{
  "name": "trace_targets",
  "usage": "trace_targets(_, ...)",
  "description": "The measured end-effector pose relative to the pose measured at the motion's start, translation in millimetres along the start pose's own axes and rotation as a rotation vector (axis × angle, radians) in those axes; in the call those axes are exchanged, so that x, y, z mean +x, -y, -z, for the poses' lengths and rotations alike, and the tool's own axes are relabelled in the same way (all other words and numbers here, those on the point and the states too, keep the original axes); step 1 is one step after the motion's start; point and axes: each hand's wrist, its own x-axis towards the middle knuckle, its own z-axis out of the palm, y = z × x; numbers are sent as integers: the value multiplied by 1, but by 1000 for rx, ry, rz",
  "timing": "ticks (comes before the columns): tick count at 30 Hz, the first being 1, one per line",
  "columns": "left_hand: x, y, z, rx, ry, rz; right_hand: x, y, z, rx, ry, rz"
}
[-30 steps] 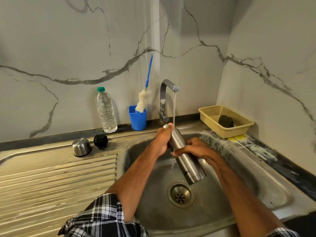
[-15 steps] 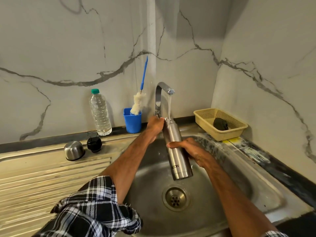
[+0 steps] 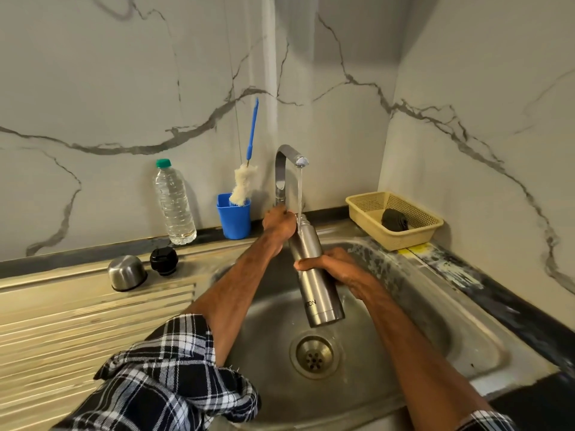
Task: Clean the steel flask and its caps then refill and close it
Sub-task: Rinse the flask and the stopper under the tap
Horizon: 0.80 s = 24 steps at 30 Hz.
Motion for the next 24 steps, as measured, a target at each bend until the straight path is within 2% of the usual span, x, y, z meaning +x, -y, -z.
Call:
trace_targets(7,-2,-6,16,238,142,-100,-3,3,-4,-71,20,-23)
trace_targets(11,-19,1,37,320,256,-211,-2,3,-7,-213,28,-37)
trace_targets(14,-38,13,56,445,344,-264,-3,4,-15,-485,-5,17)
trace_targets(19,-71,44,82,819,502,-361,-13,19,-36,-977,-62,262)
trace_targets(21,-85,56,83,888,497,-347,-17,26,-40,-1085,-84,317)
trace_targets(24,-100,68,74,973,405,-344,-21,33,-45,-1211,-122,415)
